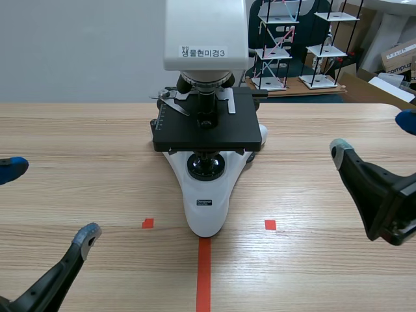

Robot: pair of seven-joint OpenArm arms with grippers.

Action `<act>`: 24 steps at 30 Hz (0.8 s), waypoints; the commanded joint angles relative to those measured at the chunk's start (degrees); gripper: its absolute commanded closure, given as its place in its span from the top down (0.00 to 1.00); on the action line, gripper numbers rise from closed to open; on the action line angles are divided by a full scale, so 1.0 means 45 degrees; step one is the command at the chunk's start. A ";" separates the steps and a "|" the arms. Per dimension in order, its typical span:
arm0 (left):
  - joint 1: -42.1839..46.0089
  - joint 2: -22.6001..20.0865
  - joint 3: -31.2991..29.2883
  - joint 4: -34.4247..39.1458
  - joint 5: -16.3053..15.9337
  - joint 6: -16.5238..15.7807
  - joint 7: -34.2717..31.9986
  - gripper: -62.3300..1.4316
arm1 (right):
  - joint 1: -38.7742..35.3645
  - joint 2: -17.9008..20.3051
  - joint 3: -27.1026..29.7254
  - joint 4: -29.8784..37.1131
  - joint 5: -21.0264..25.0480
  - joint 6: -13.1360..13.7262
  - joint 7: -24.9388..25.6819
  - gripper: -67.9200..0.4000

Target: Return to the home posture

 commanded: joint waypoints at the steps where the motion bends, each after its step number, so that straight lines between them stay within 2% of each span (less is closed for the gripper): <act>1: -0.0034 -0.0005 0.0000 0.0160 -0.0039 -0.0010 -0.0126 0.99 | 0.0112 0.0029 0.0029 0.0073 0.0141 -0.0097 0.0185 0.83; 24: -0.0034 -0.0005 0.0000 0.0160 -0.0039 -0.0010 -0.0121 0.99 | 0.0112 0.0029 0.0029 0.0073 -0.0243 -0.0102 0.0189 0.83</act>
